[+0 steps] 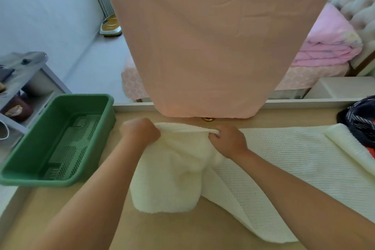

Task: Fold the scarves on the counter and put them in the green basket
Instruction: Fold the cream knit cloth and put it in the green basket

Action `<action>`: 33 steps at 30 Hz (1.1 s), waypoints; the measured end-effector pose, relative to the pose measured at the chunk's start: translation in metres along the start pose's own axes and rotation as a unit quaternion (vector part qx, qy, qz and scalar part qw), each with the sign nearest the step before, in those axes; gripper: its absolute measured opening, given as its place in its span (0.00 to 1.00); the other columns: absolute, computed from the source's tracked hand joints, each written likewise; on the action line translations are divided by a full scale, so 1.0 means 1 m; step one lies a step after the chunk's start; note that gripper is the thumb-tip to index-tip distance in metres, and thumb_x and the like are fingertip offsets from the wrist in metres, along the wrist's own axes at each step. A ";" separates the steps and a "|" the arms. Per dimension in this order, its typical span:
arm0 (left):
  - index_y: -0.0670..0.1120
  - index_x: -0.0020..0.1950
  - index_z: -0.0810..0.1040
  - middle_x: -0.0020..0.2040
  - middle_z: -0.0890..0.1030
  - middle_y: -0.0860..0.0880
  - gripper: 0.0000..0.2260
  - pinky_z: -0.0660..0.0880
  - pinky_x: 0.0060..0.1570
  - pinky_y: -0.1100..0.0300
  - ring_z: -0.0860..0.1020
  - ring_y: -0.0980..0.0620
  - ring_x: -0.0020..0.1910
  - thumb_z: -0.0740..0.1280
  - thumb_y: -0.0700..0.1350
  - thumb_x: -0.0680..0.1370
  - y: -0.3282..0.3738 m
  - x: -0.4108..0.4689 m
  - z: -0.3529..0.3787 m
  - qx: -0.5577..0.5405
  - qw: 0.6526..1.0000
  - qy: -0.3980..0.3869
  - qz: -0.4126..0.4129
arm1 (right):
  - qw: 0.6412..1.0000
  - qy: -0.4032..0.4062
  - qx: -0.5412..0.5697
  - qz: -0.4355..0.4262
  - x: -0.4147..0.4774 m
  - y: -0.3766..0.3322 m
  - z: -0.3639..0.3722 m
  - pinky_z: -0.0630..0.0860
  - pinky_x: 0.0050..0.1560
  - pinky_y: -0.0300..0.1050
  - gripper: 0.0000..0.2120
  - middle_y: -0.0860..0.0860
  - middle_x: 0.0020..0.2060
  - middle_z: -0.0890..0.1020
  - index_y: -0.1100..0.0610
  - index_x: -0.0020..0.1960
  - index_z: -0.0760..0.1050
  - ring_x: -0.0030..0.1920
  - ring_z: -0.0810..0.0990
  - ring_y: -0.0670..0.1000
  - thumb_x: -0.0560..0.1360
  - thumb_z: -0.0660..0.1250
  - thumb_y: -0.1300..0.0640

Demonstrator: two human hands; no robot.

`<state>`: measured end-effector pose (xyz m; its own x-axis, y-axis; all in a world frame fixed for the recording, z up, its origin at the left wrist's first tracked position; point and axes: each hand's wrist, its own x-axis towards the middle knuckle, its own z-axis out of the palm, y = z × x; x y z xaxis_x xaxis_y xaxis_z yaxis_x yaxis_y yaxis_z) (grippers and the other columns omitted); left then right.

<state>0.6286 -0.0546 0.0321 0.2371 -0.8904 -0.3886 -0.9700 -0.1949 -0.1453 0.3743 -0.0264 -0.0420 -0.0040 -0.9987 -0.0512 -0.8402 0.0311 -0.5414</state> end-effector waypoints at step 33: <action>0.46 0.58 0.80 0.42 0.79 0.51 0.21 0.74 0.57 0.53 0.78 0.48 0.49 0.67 0.59 0.74 -0.080 0.033 0.085 0.101 0.909 -0.388 0.115 | 0.943 -0.321 -0.081 0.017 -0.066 -0.074 0.112 0.74 0.59 0.46 0.19 0.45 0.57 0.82 0.48 0.62 0.79 0.53 0.80 0.48 0.72 0.66 0.47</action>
<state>0.7182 -0.0333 -0.0467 0.0725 -0.3254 -0.9428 -0.9876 0.1085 -0.1134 0.4977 0.0423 -0.0922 0.2532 -0.7648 -0.5924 -0.9174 0.0044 -0.3978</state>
